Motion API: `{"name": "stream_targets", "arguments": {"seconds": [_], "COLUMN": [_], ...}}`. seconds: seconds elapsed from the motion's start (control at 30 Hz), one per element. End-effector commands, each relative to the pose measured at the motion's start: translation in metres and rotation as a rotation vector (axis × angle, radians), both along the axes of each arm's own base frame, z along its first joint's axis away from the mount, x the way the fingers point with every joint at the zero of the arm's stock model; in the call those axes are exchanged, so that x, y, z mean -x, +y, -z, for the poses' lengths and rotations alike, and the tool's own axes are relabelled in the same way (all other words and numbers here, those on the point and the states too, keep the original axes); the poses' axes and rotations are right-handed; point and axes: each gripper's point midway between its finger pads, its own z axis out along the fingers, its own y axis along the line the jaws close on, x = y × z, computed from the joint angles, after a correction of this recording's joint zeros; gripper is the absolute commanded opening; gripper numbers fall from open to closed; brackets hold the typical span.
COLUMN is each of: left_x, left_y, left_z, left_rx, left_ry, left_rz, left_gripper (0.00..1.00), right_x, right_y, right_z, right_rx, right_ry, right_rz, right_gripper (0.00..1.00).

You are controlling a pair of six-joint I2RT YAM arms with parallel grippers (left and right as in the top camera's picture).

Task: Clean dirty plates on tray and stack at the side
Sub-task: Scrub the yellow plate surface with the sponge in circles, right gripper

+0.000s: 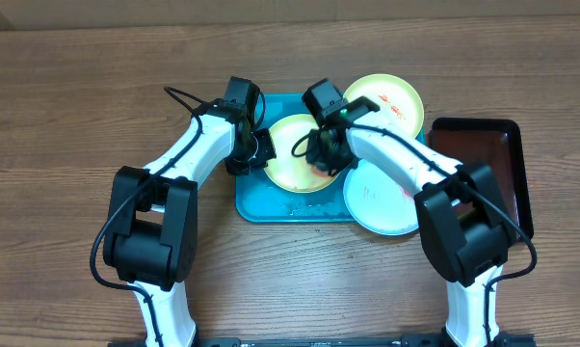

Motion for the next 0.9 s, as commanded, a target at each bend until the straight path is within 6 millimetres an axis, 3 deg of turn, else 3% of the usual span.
{"name": "stream_targets", "arguments": {"seconds": [0.0,0.23,0.43,0.57,0.73,0.87], "left_x": [0.001,-0.001,-0.002,-0.004,-0.004,-0.004], "left_y": [-0.005,-0.006,-0.011,-0.015,-0.015,-0.014], "left_z": [0.003,0.002,0.001,-0.001,-0.001,-0.001], "left_rx": [0.010,0.013,0.042,0.064,0.063,0.061], "left_ry": [0.005,-0.004,-0.008,-0.014,-0.015,-0.015], "left_rz": [0.025,0.032,0.041,0.045,0.044,0.045], "left_gripper": [0.04,0.04,0.04,0.04,0.04,0.04], "right_x": [-0.033,-0.021,0.004,0.034,0.053,0.039], "right_y": [-0.018,0.024,0.059,0.073,0.049,0.005], "right_z": [-0.010,0.027,0.025,0.025,0.029,0.028], "right_rx": [0.062,-0.066,-0.202,-0.218,-0.132,0.016], "right_ry": [-0.105,-0.019,0.065,0.147,0.243,0.237], "right_rz": [0.047,-0.050,-0.159,-0.230,-0.194,-0.100], "right_gripper": [0.04,0.04,0.04,0.04,0.04,0.04]}}
